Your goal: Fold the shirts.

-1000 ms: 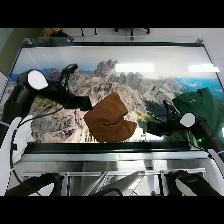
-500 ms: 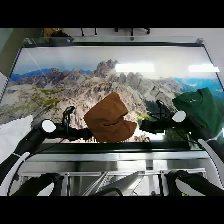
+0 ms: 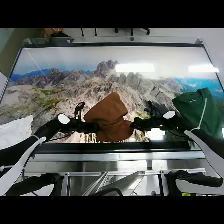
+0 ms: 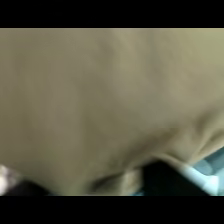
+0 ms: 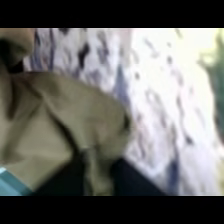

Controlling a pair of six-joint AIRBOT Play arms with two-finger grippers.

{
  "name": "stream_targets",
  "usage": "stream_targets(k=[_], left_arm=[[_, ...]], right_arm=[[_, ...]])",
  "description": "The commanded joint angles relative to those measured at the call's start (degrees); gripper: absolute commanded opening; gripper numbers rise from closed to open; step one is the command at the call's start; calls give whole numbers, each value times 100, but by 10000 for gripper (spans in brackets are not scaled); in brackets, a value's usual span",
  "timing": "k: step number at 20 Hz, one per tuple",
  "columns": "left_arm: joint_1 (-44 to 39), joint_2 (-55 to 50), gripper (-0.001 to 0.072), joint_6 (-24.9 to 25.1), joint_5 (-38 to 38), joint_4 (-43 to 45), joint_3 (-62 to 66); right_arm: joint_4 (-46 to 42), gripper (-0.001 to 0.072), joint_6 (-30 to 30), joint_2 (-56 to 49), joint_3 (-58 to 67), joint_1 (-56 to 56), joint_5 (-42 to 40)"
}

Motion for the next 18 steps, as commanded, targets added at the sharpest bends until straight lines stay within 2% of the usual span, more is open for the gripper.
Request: stream_targets(k=[1, 2, 4, 7, 9, 12, 15, 18], left_arm=[[87, -380, 88, 157, -535, -70, 496], [164, -352, 16, 192, -750, -63, 619], [282, -52, 18, 326, -1117, -72, 890], [319, 1008, 17, 284, -1436, -103, 1674], [317, 1762, 17, 140, -1615, -118, 2621], [317, 2430, 18, -79, -1812, -92, 4642], [221, 2562, 18, -179, -1941, -55, 6389], [0, 2264, 18, -485, -2332, -55, 7608]], right_arm=[[1250, 43, -1121, -203, 9, 107, -17], [1517, 23, -1388, -133, 55, 107, 76], [1639, 22, -1504, 240, 308, 105, 219], [1633, 22, -1552, 1215, 1257, 63, 289], [1510, 22, -1790, 1888, 2319, 4, 284], [758, 22, -1722, 2393, 4140, -11, 293], [127, 22, -1582, 2498, 5665, -11, 437], [-87, 22, -1587, 2542, 6489, -11, 455]])
